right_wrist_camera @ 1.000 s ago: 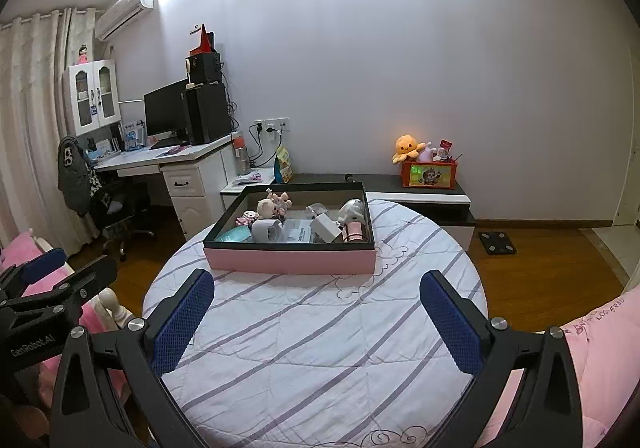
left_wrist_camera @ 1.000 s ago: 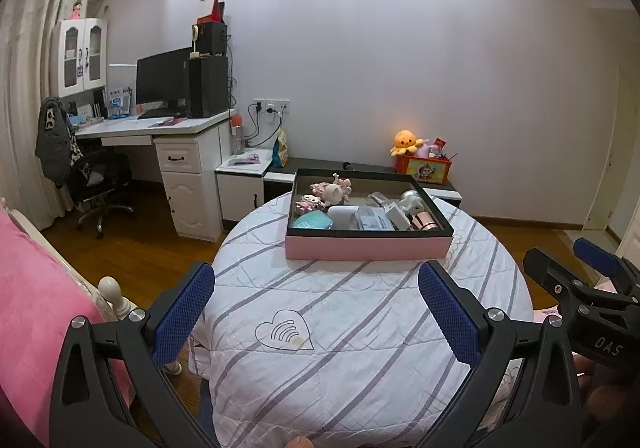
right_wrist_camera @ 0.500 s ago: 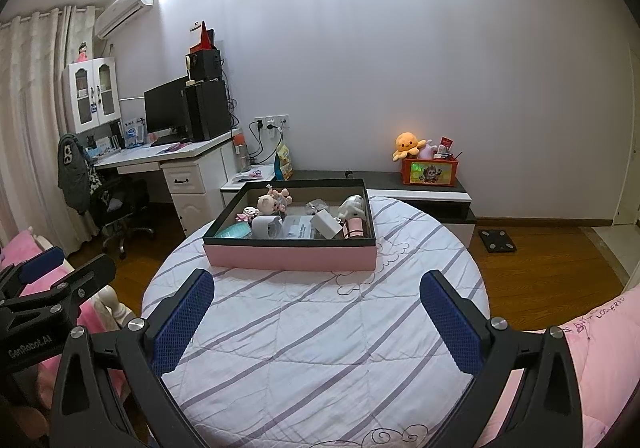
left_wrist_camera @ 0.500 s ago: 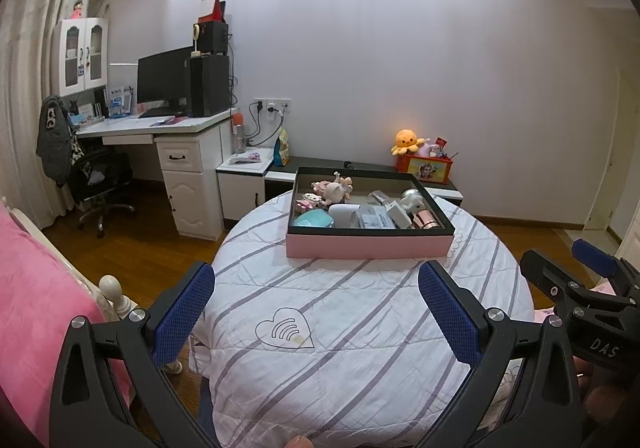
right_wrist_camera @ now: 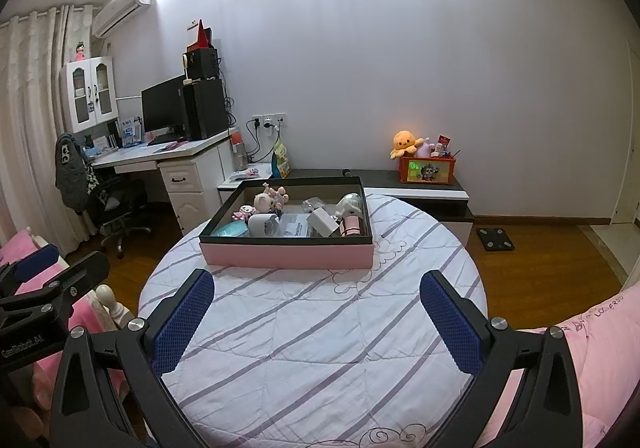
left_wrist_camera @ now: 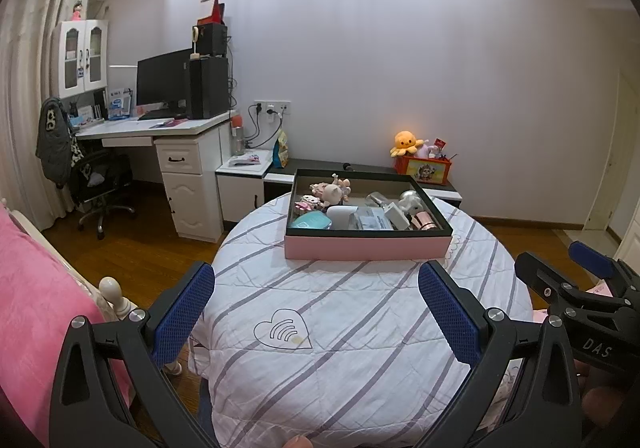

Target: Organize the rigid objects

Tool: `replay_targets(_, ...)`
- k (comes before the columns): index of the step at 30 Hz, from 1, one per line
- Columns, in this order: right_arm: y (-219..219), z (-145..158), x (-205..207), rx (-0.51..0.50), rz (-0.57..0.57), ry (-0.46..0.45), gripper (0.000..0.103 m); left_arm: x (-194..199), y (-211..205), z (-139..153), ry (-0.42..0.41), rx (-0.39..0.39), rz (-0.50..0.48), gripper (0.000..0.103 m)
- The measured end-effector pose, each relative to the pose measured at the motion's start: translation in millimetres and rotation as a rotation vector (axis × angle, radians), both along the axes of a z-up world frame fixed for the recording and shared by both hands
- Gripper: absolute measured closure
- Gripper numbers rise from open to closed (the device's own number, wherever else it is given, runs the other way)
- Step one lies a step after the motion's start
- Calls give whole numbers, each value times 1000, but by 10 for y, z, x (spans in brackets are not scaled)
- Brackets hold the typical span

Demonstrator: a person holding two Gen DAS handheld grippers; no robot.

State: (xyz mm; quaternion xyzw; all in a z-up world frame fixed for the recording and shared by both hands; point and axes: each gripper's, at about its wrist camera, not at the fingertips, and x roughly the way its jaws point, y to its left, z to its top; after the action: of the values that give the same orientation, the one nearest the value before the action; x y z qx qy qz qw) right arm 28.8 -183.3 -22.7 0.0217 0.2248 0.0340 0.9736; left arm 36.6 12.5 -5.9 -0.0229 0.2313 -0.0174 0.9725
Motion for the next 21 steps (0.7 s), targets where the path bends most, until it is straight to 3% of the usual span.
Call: replay_targets(21, -43, -1, 21, -1, -10, 1, 0, -12, -9, 60, 1, -4, 1, 0)
